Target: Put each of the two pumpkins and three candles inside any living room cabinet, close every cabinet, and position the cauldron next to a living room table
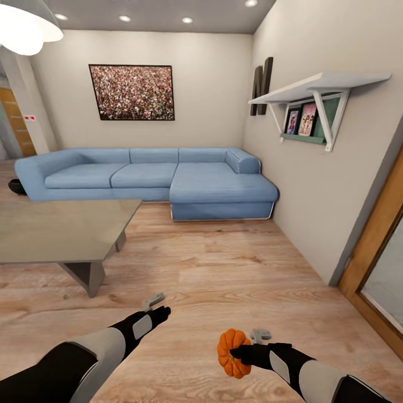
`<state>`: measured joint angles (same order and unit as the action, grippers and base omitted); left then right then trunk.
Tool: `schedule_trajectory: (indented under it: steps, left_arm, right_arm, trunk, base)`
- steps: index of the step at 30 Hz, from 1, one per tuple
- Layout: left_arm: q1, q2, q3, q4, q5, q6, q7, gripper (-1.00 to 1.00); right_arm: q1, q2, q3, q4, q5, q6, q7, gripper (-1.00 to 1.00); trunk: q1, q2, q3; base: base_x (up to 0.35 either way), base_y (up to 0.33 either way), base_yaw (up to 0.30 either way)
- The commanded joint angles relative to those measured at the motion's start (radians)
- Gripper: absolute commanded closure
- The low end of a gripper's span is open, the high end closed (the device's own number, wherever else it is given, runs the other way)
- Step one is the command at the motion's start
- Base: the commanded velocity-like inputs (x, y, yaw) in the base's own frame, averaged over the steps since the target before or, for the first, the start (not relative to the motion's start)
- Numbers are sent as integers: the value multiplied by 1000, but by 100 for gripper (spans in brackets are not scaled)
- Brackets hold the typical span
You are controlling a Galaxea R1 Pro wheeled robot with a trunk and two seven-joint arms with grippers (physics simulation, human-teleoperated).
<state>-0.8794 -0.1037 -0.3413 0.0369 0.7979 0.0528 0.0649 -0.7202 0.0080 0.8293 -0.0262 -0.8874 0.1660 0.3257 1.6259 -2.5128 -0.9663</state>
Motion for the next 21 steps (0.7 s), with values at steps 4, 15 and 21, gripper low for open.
schedule_trajectory:
  steps: [4,15,21]
  left_arm:
    - [-1,-1,-8,1,7,2,2,-100]
    - [-1,-1,-8,1,7,1,2,-100]
    - [-1,-1,-8,1,7,1,2,-100]
  right_arm:
    - [-1,0,33,0,-13,3,6,100]
    - [-1,0,36,0,-13,3,5,100]
    - [-1,0,36,0,-13,3,5,100]
  trunk:
    - [0,0,-1]
    - [0,0,-1]
    - [0,0,-1]
  base:
    - [0,0,281]
    - [8,8,282]
    - [134,201,282]
